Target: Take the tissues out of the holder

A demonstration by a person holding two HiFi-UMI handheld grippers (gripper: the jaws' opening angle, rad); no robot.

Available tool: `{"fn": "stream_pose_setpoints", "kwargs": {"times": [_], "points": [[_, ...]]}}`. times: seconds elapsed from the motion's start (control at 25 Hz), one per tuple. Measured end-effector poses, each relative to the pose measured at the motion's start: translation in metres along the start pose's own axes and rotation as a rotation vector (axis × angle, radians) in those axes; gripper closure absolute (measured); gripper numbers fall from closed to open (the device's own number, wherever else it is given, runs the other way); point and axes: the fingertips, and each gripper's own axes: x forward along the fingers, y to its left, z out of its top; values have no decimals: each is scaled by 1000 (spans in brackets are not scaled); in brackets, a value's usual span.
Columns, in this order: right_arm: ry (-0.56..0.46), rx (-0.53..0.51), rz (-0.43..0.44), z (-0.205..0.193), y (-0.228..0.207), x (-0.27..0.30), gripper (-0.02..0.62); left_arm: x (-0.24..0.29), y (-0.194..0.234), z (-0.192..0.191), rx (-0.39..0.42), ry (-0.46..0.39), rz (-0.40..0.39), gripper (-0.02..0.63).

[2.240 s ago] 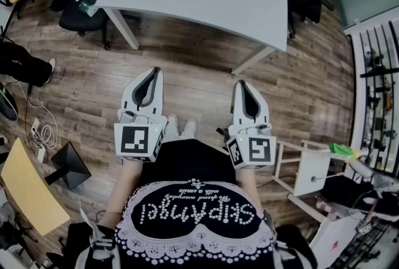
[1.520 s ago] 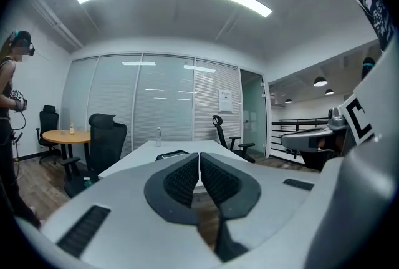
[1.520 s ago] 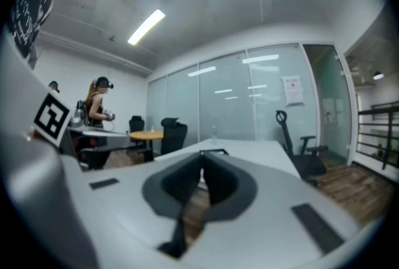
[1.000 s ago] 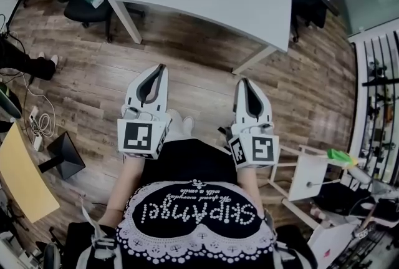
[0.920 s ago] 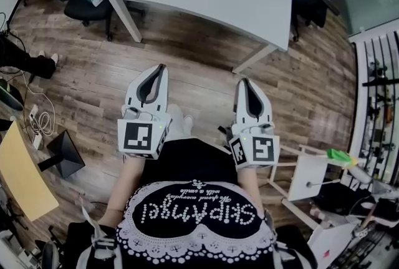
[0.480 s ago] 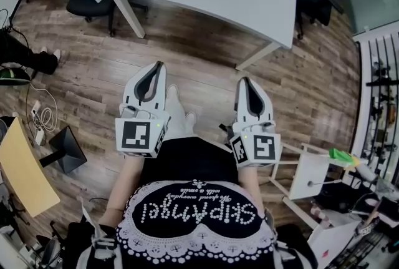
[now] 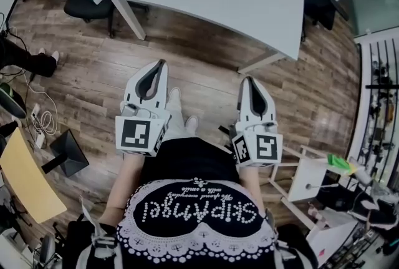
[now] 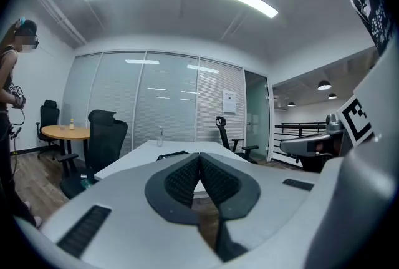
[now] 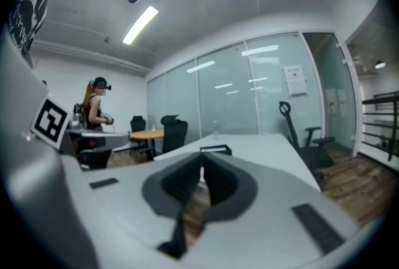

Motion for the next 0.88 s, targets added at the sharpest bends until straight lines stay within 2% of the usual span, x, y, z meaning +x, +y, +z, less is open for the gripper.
{"fn": "stream_pose_setpoints", "kwargs": {"times": [0.48, 0.88], "points": [[-39, 12, -46, 32, 2, 96, 560, 87, 51, 23, 19, -4, -100, 575], [-30, 23, -65, 34, 12, 132, 560, 115, 82, 23, 0, 9, -137, 575]]}}
